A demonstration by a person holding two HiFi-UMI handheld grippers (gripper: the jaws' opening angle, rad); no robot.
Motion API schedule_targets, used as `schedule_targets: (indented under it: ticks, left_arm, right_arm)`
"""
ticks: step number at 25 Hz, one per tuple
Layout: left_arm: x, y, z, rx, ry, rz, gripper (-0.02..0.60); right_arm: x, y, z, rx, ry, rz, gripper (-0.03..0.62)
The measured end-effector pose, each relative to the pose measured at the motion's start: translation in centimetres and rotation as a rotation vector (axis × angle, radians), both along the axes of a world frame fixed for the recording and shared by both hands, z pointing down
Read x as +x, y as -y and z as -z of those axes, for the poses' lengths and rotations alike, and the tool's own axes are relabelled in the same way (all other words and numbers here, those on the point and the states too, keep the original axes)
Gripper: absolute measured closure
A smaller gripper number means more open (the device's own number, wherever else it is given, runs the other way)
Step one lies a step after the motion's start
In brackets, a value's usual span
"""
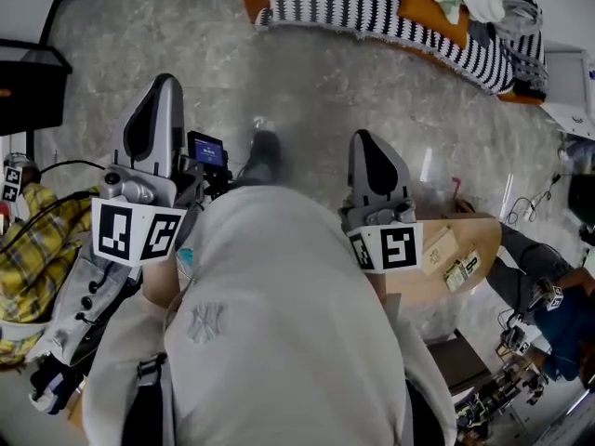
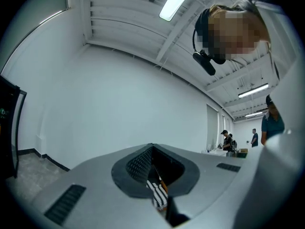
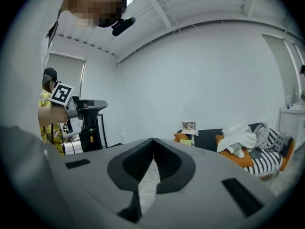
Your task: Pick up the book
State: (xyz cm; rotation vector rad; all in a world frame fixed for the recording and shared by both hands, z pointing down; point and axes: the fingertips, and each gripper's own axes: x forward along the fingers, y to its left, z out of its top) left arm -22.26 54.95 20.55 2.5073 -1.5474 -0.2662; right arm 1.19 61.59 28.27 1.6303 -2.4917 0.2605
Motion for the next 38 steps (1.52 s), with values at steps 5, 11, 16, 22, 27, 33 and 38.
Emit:
schedule_targets:
  ticks: [5, 11, 16, 22, 27, 33, 38]
  left_arm:
    - [0.1, 5.3, 0.5, 0.017, -0.002, -0.026, 0.572]
    - [-0.4, 9.2, 0.4, 0.027, 0.001, -0.054, 0.572]
    - [0.0, 10.2, -0.4, 0.016, 0.002, -0.074, 0.572]
    - [1.1, 10.9, -0.5, -0.009, 0.004, -0.074, 0.572]
    - [2.2, 12.3, -0.3, -0.013, 0.002, -0.06, 0.572]
    - [4.4, 15.0, 0.5, 0.003, 0.002, -0.044, 0.572]
    - [6.7, 18.3, 0.6, 0.002, -0.006, -0.036, 0.572]
  right_arm:
    - [-0.1, 4.6, 0.1, 0.008, 0.001, -0.028, 0.577]
    - [-0.4, 8.3, 0.1, 0.028, 0.003, -0.059, 0.577]
    - [-0.4, 9.2, -0.6, 0.035, 0.004, -0.071, 0.577]
    - [0.3, 10.3, -1.1, 0.007, 0.008, -0.07, 0.577]
    - [1.3, 12.6, -1.1, 0.003, 0.015, -0.043, 0.577]
    - [3.5, 16.2, -0.4, 0.019, 0.012, -0.013, 0.577]
    - [5.5, 19.7, -0.2, 0.019, 0.011, 0.003, 0.577]
